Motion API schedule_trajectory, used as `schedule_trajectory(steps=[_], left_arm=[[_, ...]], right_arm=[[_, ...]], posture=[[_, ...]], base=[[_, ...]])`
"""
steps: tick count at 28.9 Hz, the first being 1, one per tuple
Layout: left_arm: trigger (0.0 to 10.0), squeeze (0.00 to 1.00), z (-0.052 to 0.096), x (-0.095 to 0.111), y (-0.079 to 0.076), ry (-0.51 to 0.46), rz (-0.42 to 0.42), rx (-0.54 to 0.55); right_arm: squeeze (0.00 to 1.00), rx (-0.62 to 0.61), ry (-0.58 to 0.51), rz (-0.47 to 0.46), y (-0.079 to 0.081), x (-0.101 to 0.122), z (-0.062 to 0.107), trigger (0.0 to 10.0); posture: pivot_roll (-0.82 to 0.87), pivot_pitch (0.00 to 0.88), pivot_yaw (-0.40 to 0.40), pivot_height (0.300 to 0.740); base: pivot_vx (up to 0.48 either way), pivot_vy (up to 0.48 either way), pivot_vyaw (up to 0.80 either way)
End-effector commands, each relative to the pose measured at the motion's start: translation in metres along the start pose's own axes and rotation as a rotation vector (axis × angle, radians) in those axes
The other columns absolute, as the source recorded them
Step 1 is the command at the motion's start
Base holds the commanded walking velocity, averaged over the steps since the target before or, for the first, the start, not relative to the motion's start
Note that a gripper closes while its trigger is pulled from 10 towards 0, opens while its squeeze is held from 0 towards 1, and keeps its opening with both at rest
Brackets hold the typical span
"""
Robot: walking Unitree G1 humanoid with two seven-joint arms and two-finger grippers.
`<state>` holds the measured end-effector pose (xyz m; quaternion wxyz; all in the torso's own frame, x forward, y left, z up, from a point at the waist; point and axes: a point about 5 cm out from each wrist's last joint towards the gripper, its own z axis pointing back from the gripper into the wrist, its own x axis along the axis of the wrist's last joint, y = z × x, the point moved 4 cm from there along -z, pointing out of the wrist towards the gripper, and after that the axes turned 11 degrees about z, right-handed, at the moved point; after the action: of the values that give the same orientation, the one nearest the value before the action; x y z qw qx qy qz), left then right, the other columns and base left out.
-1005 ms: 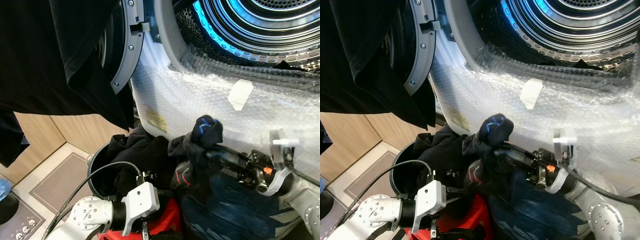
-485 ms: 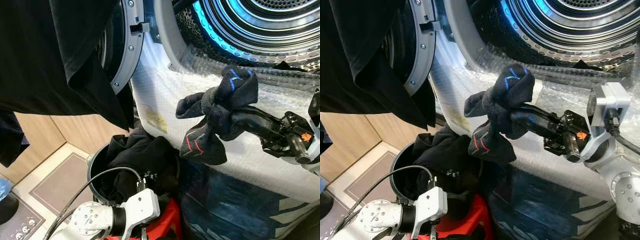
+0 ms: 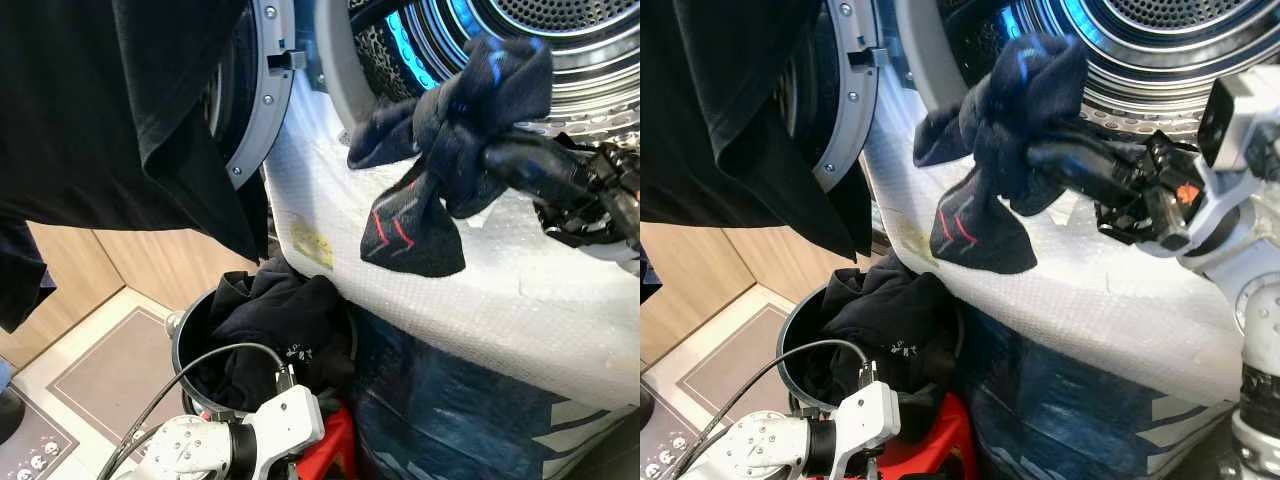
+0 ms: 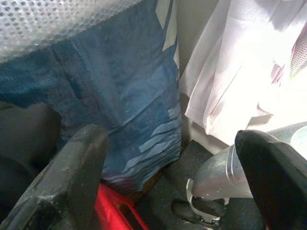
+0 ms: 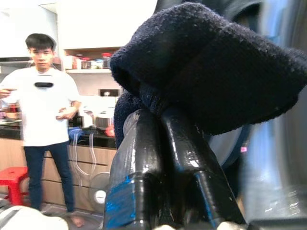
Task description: Clothes washing
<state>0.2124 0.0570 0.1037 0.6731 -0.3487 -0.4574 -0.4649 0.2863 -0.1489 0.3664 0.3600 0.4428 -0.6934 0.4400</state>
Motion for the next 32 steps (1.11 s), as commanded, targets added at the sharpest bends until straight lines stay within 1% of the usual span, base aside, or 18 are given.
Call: schedule_trajectory(steps=[1,6,8,9,10,11,12,13,14,15,18,20,24,26,28,29,30,32], left_arm=[[10.0,0.0,0.0,-0.001,-0.003,0.005,-0.001,0.007],[10.0,0.0,-0.002,-0.002,-0.007,-0.002,0.011,0.014],[10.0,0.0,-0.003,-0.003,-0.009,-0.004,0.018,0.017],[10.0,0.0,-0.003,-0.003,-0.009,-0.004,0.018,0.017],[10.0,0.0,-0.003,-0.004,-0.011,-0.004,0.024,0.023],[10.0,0.0,-0.003,-0.004,-0.011,-0.004,0.024,0.023],[10.0,0.0,-0.004,-0.004,-0.013,-0.005,0.03,0.028],[10.0,0.0,-0.004,-0.004,-0.013,-0.005,0.03,0.028],[10.0,0.0,-0.004,-0.005,-0.014,-0.007,0.034,0.032],[10.0,0.0,-0.005,-0.005,-0.014,-0.006,0.036,0.034],[10.0,0.0,-0.005,-0.005,-0.015,-0.009,0.042,0.037],[10.0,0.0,-0.005,-0.005,-0.016,-0.009,0.044,0.038],[10.0,0.0,-0.005,-0.005,-0.017,-0.009,0.049,0.04],[10.0,0.0,-0.006,-0.005,-0.017,-0.009,0.051,0.041],[10.0,0.0,-0.006,-0.005,-0.017,-0.009,0.052,0.041],[10.0,0.0,-0.006,-0.005,-0.017,-0.009,0.052,0.041],[10.0,0.0,-0.006,-0.005,-0.017,-0.009,0.054,0.044],[10.0,0.0,-0.006,-0.005,-0.017,-0.01,0.055,0.045]], right_arm=[[0.0,0.003,0.012,0.023,-0.005,0.003,-0.007,10.0],[0.0,-0.053,0.033,0.047,-0.026,0.007,-0.018,10.0],[0.0,-0.109,0.057,0.072,-0.041,0.01,-0.024,10.0],[0.0,-0.109,0.057,0.072,-0.041,0.01,-0.024,10.0],[0.0,-0.177,0.088,0.097,-0.057,0.011,-0.028,10.0],[0.0,-0.177,0.088,0.097,-0.057,0.011,-0.028,10.0],[0.0,-0.257,0.119,0.116,-0.074,0.012,-0.031,10.0],[0.0,-0.257,0.119,0.116,-0.074,0.012,-0.031,10.0],[0.0,-0.338,0.147,0.132,-0.09,0.014,-0.033,10.0],[0.0,-0.384,0.162,0.142,-0.098,0.015,-0.034,10.0],[0.0,-0.523,0.206,0.154,-0.118,0.018,-0.032,10.0],[0.0,-0.58,0.224,0.156,-0.126,0.019,-0.031,10.0],[0.0,-0.89,0.333,0.219,-0.156,0.021,-0.009,10.0],[0.0,-0.96,0.353,0.231,-0.161,0.022,-0.003,10.0],[0.0,-1.119,0.411,0.29,-0.17,0.025,0.013,10.0],[0.0,-1.119,0.411,0.29,-0.17,0.025,0.013,10.0],[0.0,-1.284,0.459,0.322,-0.177,0.027,0.032,10.0],[0.0,-1.383,0.503,0.345,-0.179,0.028,0.046,10.0]], posture=[[-0.01,0.069,-0.026,0.74],[0.0,0.08,-0.047,0.74],[0.0,0.087,-0.058,0.74],[0.0,0.087,-0.058,0.74],[0.0,0.091,-0.064,0.74],[0.0,0.091,-0.064,0.74],[0.0,0.097,-0.07,0.74],[0.0,0.097,-0.07,0.74],[0.0,0.101,-0.072,0.74],[0.0,0.101,-0.072,0.74],[0.0,0.107,-0.076,0.74],[0.0,0.109,-0.077,0.74],[0.0,0.116,-0.078,0.74],[0.0,0.116,-0.078,0.74],[-0.01,0.124,-0.078,0.74],[-0.01,0.124,-0.078,0.74],[-0.01,0.126,-0.079,0.74],[-0.01,0.13,-0.078,0.74]], base=[[0.0,0.0,0.0],[0.0,0.0,0.0],[0.0,0.0,0.0],[0.0,0.0,0.0],[0.0,0.0,0.0],[0.0,0.0,0.0],[0.0,0.0,0.0],[0.0,0.0,0.0],[0.0,0.0,0.0],[0.0,0.0,0.0],[0.0,0.0,0.0],[0.0,0.0,0.0],[0.0,0.0,0.0],[0.0,0.0,0.0],[0.0,0.0,0.0],[0.0,0.0,0.0],[0.0,0.0,0.0],[0.0,0.0,0.0]])
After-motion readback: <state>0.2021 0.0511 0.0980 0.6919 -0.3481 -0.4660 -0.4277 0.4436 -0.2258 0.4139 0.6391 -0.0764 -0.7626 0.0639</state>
